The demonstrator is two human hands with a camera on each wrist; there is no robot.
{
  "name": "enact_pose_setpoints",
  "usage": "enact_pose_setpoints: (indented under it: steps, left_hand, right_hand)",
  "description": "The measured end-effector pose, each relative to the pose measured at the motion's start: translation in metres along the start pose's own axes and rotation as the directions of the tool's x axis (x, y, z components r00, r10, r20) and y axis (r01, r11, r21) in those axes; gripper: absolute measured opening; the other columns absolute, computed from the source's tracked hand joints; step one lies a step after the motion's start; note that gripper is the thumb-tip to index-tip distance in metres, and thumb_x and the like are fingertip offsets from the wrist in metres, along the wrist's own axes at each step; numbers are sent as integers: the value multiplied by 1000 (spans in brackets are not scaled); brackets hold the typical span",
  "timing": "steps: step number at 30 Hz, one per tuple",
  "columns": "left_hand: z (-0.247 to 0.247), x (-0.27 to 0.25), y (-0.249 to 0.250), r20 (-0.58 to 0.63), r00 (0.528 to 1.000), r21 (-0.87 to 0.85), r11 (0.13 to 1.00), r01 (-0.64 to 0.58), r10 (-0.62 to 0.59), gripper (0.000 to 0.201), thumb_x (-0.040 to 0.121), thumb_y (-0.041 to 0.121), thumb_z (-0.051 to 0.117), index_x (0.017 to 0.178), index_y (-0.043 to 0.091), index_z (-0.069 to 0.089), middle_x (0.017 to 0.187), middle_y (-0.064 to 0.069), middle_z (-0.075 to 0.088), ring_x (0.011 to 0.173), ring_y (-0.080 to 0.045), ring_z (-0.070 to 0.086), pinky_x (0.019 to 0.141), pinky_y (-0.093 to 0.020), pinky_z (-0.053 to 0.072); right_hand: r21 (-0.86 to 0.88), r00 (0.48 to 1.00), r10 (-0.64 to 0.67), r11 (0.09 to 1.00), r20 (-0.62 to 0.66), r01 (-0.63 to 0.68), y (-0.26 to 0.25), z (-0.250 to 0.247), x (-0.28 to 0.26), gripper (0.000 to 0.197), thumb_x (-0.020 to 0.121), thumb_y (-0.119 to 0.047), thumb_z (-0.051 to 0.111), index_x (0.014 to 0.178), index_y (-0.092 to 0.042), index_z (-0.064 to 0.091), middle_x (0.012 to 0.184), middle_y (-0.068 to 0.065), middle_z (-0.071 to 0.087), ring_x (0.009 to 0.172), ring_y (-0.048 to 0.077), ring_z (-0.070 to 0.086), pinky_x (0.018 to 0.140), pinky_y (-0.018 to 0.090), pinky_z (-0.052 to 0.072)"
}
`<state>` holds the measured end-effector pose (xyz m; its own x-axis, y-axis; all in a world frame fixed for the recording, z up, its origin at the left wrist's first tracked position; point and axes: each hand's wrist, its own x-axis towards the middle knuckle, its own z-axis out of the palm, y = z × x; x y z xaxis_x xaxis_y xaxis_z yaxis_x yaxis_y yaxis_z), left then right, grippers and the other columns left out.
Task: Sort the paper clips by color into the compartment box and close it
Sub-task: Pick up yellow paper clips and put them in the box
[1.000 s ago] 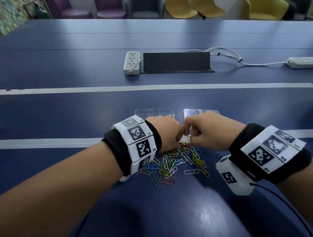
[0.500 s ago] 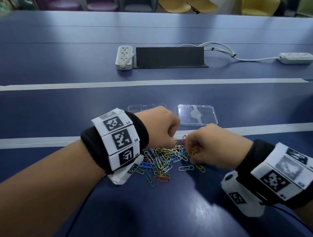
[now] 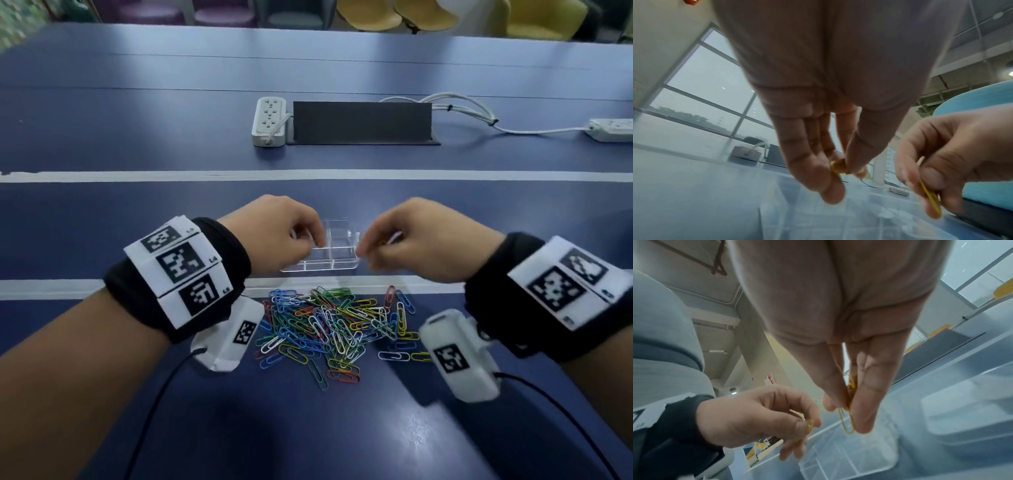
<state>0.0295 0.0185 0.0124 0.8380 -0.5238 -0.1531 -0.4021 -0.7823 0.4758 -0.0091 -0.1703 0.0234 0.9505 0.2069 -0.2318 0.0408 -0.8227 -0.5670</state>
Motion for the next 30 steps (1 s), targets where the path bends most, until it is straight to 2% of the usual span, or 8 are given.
enact_pose_setpoints:
  steps: [4, 10, 16, 19, 22, 26, 28, 30]
  left_hand:
    - [-1, 1, -13, -83, 994, 15, 997, 73, -71, 19, 81, 13, 59, 92, 24, 70, 72, 11, 61, 65, -3, 53, 73, -18, 38]
    - [3, 4, -22, -117, 983, 17, 990, 143, -140, 11, 78, 13, 68, 85, 18, 75, 74, 8, 66, 63, -2, 52, 70, -16, 39]
    - [6, 1, -31, -187, 960, -195, 965, 174, -210, 18, 81, 7, 60, 93, 20, 67, 61, 10, 62, 53, -1, 55, 71, -25, 51]
    - [6, -2, -30, -186, 963, -279, 950, 141, -197, 21, 82, 8, 61, 94, 25, 62, 67, 7, 66, 55, -4, 59, 73, -30, 56]
    - [4, -7, -27, -200, 969, -210, 972, 103, -146, 10, 83, 15, 63, 89, 23, 65, 67, 8, 63, 60, -4, 56, 71, -26, 51]
    - [3, -14, -18, -148, 988, -23, 999, 43, -46, 8, 81, 30, 65, 78, 23, 66, 64, 9, 60, 60, -1, 52, 58, -15, 39]
    - [6, -16, -9, -55, 998, 45, 999, -10, 12, 14, 82, 36, 63, 79, 22, 67, 66, 9, 61, 62, -1, 53, 62, -20, 42]
    - [12, -16, 2, 52, 997, 84, 994, -69, 64, 16, 83, 39, 60, 81, 24, 67, 68, 11, 61, 64, -3, 54, 67, -21, 44]
  right_hand:
    - [117, 998, -35, 992, -61, 42, -19, 15, 32, 20, 80, -8, 62, 82, -24, 74, 69, -5, 69, 56, 0, 57, 68, 20, 48]
    - [107, 995, -16, 994, -95, 26, -40, 35, 61, 15, 77, -10, 67, 81, -22, 75, 69, -2, 65, 69, 12, 59, 71, 23, 49]
    - [138, 995, -14, 990, -98, 28, -41, 34, 61, 13, 76, -13, 68, 85, -19, 76, 80, 3, 72, 75, 13, 63, 77, 26, 54]
    - [149, 996, -18, 988, -87, 31, -41, 35, 58, 13, 77, -15, 67, 86, -18, 76, 79, 3, 72, 77, 15, 65, 81, 29, 55]
    - [170, 996, -40, 984, -80, 53, -37, 33, 51, 16, 78, -10, 62, 80, -19, 75, 73, 7, 73, 69, 16, 68, 81, 35, 58]
    - [24, 994, -64, 998, -89, 66, -20, 19, 30, 14, 79, -14, 63, 79, -21, 75, 53, -10, 65, 52, -2, 58, 74, 20, 55]
    - [-103, 996, -71, 993, -61, 64, -9, 11, 16, 12, 78, -18, 65, 80, -23, 76, 41, -20, 57, 48, -11, 54, 61, 4, 44]
    - [-211, 999, -42, 977, -11, 39, 3, 6, 0, 10, 77, -21, 66, 78, -24, 75, 41, -21, 56, 50, -14, 53, 57, 2, 39]
